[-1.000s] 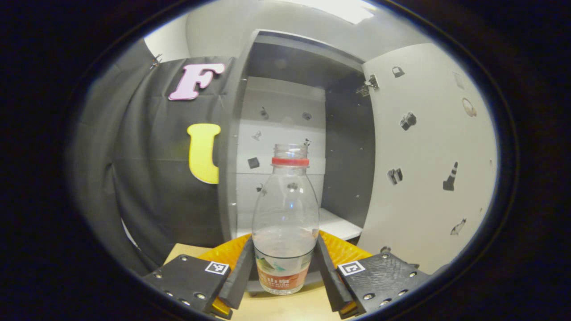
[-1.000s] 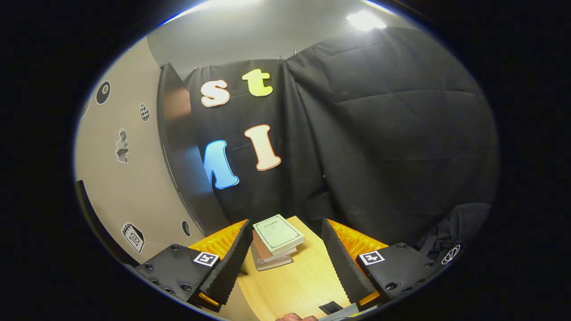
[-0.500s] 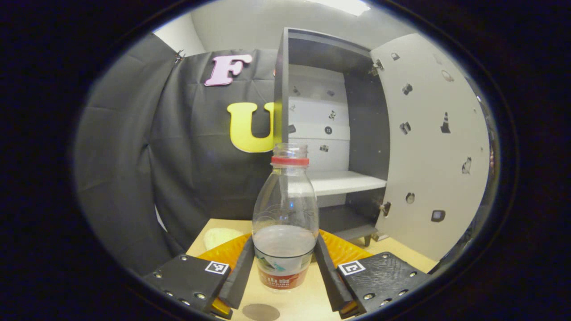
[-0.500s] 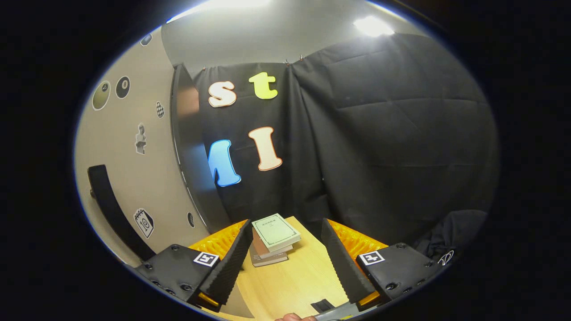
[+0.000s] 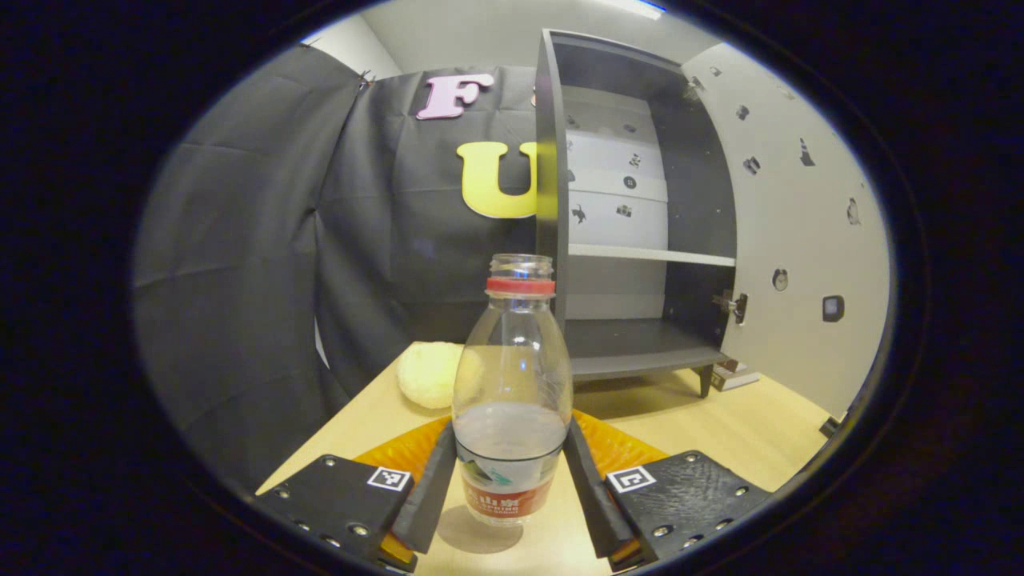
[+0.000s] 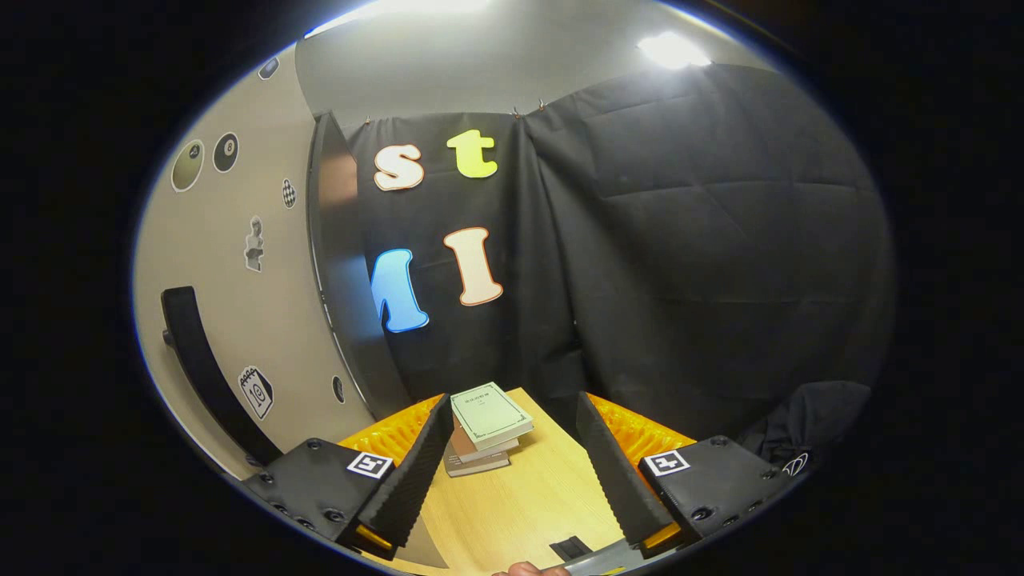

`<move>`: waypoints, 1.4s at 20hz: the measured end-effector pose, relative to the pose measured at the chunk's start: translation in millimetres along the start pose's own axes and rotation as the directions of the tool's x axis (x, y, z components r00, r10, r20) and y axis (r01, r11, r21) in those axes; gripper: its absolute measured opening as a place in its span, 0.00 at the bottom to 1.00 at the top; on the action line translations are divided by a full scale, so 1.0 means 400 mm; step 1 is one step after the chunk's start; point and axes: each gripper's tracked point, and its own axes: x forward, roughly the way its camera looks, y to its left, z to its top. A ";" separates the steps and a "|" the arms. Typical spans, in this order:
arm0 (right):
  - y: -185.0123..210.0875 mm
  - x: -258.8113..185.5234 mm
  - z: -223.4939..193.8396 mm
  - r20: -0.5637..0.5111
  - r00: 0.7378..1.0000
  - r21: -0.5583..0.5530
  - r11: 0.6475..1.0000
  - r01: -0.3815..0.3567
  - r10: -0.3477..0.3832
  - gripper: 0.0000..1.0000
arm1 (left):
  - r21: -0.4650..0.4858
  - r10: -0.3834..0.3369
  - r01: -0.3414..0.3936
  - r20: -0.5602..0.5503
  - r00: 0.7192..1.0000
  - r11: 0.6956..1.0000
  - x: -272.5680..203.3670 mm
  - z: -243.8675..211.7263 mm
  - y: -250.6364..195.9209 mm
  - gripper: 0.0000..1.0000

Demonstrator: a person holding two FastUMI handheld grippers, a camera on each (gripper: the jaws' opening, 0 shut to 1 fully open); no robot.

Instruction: Open the cabinet door with the right hand, grasp the bottle in the cabinet with the left hand and place it on the coaster, then close the cabinet door with the right hand.

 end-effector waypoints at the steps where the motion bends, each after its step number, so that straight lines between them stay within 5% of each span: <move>1: -0.005 -0.001 -0.004 -0.007 1.000 -0.010 1.000 0.003 -0.003 0.98 | -0.013 0.014 -0.014 0.001 1.000 1.000 0.004 -0.026 0.012 0.74; 8: -0.025 -0.007 -0.004 -0.033 0.998 0.000 0.999 0.046 -0.046 0.98 | -0.052 0.100 -0.101 -0.006 0.995 0.994 0.007 -0.137 0.100 0.74; 14: -0.013 -0.009 -0.018 -0.052 0.997 0.063 0.996 0.063 -0.060 0.98 | -0.058 0.099 -0.101 -0.044 0.994 0.993 0.002 -0.209 0.101 0.77; 21: -0.025 -0.023 -0.040 -0.076 0.994 0.060 0.995 0.086 -0.081 0.98 | -0.022 0.064 -0.066 -0.066 0.996 0.998 0.004 -0.211 0.077 0.75; 22: -0.026 -0.026 -0.041 -0.077 0.993 0.063 0.994 0.091 -0.086 0.98 | -0.023 0.062 -0.064 -0.069 0.996 0.998 -0.003 -0.211 0.076 0.84; 28: -0.041 -0.030 -0.053 -0.080 0.991 0.057 0.992 0.113 -0.109 0.98 | 0.067 0.028 -0.025 -0.047 0.998 0.997 -0.032 -0.156 0.042 0.84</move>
